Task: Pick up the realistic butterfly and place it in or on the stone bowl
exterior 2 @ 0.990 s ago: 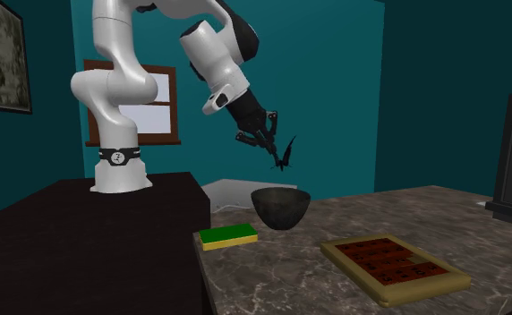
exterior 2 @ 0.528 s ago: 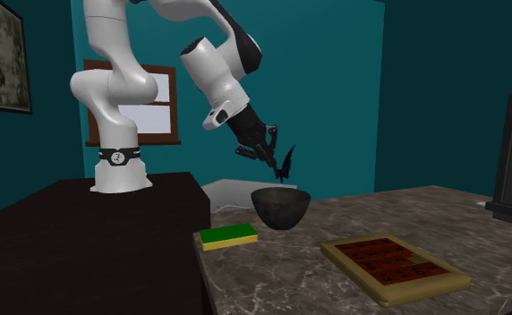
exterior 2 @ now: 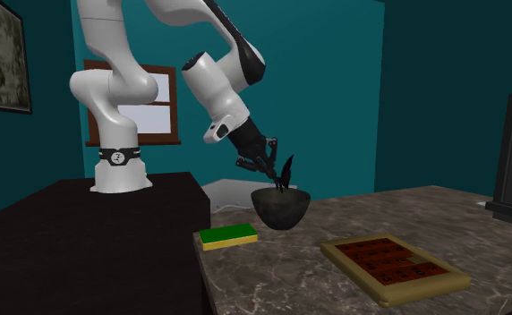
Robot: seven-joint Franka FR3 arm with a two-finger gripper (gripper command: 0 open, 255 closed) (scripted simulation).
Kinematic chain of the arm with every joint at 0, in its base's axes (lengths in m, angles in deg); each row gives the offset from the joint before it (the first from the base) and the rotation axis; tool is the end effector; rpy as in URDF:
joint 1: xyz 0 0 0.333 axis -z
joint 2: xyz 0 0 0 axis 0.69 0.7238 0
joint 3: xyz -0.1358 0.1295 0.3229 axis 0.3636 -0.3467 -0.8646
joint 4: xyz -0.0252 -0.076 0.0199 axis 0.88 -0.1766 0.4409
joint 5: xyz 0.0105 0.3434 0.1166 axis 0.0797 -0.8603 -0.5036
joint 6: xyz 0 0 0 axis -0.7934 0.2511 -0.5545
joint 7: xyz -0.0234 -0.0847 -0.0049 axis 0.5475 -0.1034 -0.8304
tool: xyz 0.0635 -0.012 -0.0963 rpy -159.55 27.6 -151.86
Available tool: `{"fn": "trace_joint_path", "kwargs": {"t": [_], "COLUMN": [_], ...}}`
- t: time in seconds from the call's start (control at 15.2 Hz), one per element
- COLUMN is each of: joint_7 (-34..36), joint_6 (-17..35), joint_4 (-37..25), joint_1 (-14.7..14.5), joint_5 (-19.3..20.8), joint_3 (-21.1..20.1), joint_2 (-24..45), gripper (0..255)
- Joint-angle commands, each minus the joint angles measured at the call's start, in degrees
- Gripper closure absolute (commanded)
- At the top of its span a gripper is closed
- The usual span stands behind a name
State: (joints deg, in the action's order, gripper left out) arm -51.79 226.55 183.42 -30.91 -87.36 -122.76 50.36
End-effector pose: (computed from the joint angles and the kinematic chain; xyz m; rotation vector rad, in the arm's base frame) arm 0.3442 0.2948 0.2813 -2.4275 0.6805 0.2754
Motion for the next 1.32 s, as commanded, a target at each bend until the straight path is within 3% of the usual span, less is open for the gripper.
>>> {"fn": "trace_joint_path", "kwargs": {"t": [0.0, 0.26, 0.33, 0.66, 0.92, 1.25], "joint_7": [-0.1, -0.1, -0.1, -0.1, 4.9, 4.8], "joint_6": [0.2, 0.1, 0.1, 0.1, -15.5, -15.5], "joint_4": [-0.1, -0.1, -0.1, -0.1, 4.8, 4.8], "joint_1": [-0.1, -0.1, -0.1, -0.1, 8.6, 7.9], "joint_5": [0.0, 0.0, 0.0, 0.0, -0.2, -0.2], "joint_3": [0.1, 0.1, 0.1, 0.1, -4.0, -3.4], "joint_2": [0.2, 0.2, 0.2, 0.2, -17.7, -17.7], "gripper": [255, 255, 0, 0, 0, 0]}}
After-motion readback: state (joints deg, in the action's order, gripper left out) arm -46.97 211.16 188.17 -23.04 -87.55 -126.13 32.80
